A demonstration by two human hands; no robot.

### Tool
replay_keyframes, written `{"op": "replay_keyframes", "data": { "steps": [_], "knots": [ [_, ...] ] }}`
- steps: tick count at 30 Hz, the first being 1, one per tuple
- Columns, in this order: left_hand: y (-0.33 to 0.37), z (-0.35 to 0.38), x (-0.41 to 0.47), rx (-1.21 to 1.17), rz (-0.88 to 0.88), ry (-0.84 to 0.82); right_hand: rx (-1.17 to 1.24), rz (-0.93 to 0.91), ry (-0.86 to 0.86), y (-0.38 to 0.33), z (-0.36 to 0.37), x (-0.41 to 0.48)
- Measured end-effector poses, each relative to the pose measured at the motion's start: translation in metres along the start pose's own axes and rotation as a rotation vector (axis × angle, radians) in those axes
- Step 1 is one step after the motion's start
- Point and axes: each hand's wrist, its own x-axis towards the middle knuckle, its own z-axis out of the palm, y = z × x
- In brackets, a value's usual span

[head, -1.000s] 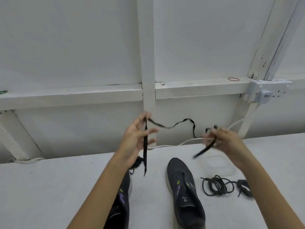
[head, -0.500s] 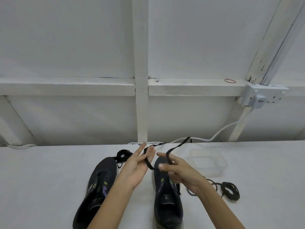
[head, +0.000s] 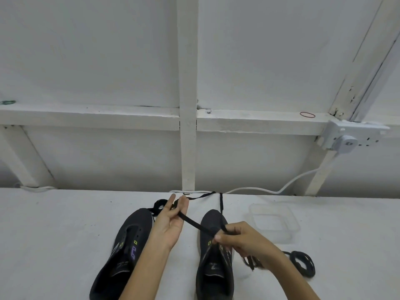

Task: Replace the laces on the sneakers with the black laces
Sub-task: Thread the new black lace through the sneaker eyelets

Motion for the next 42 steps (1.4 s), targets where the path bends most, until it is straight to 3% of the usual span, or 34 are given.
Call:
{"op": "replay_keyframes", "data": {
  "steps": [4,8,11,15,19,27,31,34,36,39,42],
  "knots": [
    [0.006,-0.016,0.008,0.052,0.030,0.029,0.008,-0.026,0.021,0.005,-0.002,-0.003],
    [-0.008,-0.028,-0.002,0.363,0.045,0.129,-0.028,-0.053,0.127,0.002,-0.008,-0.001],
    [-0.031,-0.037,-0.019,0.639,0.189,0.189,-0.018,-0.091,0.144,-0.003,-0.011,0.006],
    [-0.049,-0.034,-0.033,1.064,0.480,-0.079,-0.040,-0.113,0.085,-0.010,-0.008,0.010],
    [-0.046,-0.029,-0.036,1.323,0.471,-0.422,0.056,-0.132,0.053,-0.011,-0.003,0.012],
    [-0.040,-0.042,-0.026,1.362,0.455,-0.443,0.189,-0.089,0.018,0.007,-0.005,0.008],
    [-0.042,-0.051,-0.018,1.359,0.465,-0.334,0.502,-0.058,0.146,0.009,-0.009,0.011],
    [-0.050,-0.059,-0.016,1.393,0.511,-0.200,1.083,-0.046,0.152,0.008,-0.015,0.015],
    [-0.057,-0.066,-0.015,1.452,0.546,-0.197,1.422,-0.044,0.154,0.009,-0.014,0.020],
    [-0.064,-0.070,-0.017,1.572,0.560,-0.302,1.562,-0.043,0.162,0.010,-0.005,0.025],
    [-0.068,-0.071,-0.020,1.835,0.571,-0.398,1.597,-0.034,0.145,0.009,0.002,0.027]
  ]
}}
